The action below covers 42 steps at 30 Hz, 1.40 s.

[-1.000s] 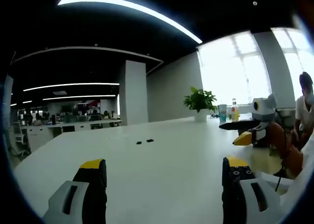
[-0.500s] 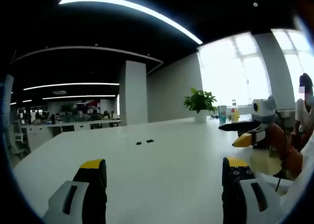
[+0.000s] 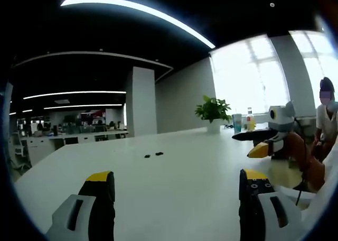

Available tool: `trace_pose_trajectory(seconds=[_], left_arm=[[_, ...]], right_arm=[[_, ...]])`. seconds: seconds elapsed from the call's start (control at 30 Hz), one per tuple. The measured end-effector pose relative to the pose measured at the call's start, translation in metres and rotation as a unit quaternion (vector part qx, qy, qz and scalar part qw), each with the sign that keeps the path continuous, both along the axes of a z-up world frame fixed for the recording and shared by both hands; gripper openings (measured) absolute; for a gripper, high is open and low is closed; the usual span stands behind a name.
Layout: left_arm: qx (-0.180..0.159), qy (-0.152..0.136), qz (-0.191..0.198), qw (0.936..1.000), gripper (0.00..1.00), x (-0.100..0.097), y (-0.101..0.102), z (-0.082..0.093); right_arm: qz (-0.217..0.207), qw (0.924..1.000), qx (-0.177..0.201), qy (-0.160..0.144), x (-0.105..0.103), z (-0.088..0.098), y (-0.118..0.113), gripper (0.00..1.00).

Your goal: Snap the two parts of the plastic buckle together until the buckle closes and remains connected.

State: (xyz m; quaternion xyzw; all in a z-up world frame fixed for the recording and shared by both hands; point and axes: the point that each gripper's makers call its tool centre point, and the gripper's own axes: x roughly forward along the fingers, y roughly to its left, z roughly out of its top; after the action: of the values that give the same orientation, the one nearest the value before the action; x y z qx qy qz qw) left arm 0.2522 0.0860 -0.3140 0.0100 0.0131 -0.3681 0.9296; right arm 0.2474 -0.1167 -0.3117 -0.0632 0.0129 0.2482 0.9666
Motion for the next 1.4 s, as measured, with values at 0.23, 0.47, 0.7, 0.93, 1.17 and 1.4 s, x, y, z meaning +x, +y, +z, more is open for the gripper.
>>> trace_pose_trajectory(seconds=[0.23,0.47,0.7,0.93,1.17,1.4], left_arm=[[-0.002,0.0,-0.007,1.0,1.0,0.003,-0.005,0.001],[-0.001,-0.005,-0.011,0.9999,1.0,0.007,-0.009,0.004],[0.0,-0.007,-0.017,0.9998,1.0,0.011,-0.012,0.007],[0.0,-0.001,-0.017,0.9998,1.0,0.014,-0.014,0.005],[0.001,-0.002,-0.019,0.9998,1.0,0.018,-0.019,0.007],[-0.007,-0.004,-0.008,0.9999,1.0,0.028,-0.016,0.011]], right_arm=[[0.002,1.0,-0.001,-0.002,0.003,0.002,0.003,0.95],[0.005,1.0,0.0,-0.005,0.006,0.005,0.006,0.95],[0.004,1.0,0.001,-0.008,0.011,0.008,0.007,0.95],[0.004,1.0,0.002,-0.003,0.015,0.007,0.007,0.95],[0.003,1.0,0.0,-0.005,0.018,0.008,0.006,0.95],[0.003,1.0,0.001,-0.001,0.024,0.006,0.006,0.95]])
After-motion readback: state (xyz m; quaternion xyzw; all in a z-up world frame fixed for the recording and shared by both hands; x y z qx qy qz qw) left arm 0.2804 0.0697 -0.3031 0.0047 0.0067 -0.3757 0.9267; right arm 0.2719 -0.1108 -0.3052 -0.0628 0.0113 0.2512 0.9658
